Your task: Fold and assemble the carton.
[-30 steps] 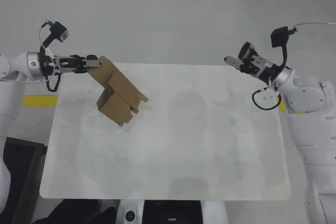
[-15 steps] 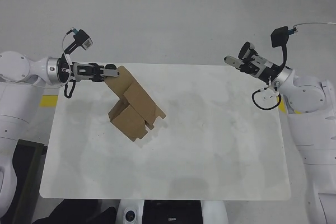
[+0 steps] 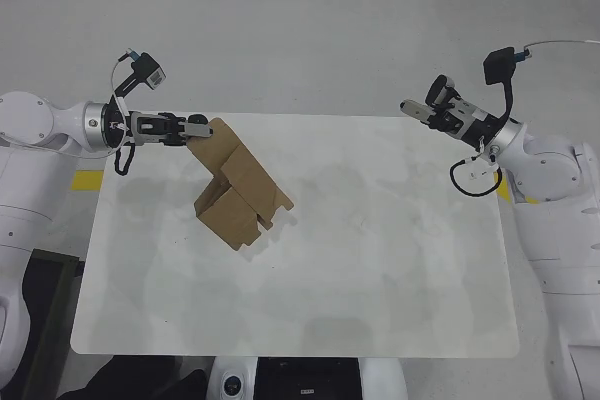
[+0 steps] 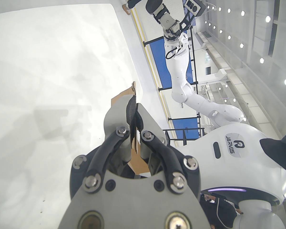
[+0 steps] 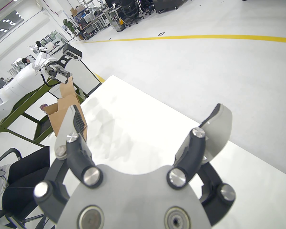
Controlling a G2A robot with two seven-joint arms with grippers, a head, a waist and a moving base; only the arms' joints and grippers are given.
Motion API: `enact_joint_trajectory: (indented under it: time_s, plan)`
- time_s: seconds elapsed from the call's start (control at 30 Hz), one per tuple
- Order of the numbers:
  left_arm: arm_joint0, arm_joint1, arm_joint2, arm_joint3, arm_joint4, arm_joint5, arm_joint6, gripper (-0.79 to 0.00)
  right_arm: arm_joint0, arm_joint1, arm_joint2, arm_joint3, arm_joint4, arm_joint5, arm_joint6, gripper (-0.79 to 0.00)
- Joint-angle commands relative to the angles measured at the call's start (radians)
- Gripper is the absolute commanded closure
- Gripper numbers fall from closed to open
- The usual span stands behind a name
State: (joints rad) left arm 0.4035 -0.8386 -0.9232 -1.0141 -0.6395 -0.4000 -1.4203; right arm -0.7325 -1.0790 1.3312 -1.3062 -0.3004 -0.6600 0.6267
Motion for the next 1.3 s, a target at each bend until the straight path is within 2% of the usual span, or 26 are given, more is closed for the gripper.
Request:
enact_joint_trajectory:
  time_s: [0.0, 0.93, 1.03, 1.27]
  plan:
    - [0.000, 0.000, 0.000, 0.000, 0.000, 0.000, 0.000, 0.000, 0.000, 0.000, 0.000, 0.000, 0.000, 0.000, 0.000, -0.785]
    - [0.000, 0.000, 0.000, 0.000, 0.000, 0.000, 0.000, 0.000, 0.000, 0.000, 0.000, 0.000, 0.000, 0.000, 0.000, -0.785]
    - [0.015, 0.002, -0.005, -0.044, 0.034, 0.005, 0.031, 0.000, -0.019, 0.002, -0.001, -0.025, -0.015, 0.018, -0.004, -0.785]
    - [0.002, -0.010, 0.011, -0.102, 0.034, 0.020, -0.020, 0.000, 0.018, -0.003, -0.071, 0.005, 0.010, 0.008, 0.089, -0.785]
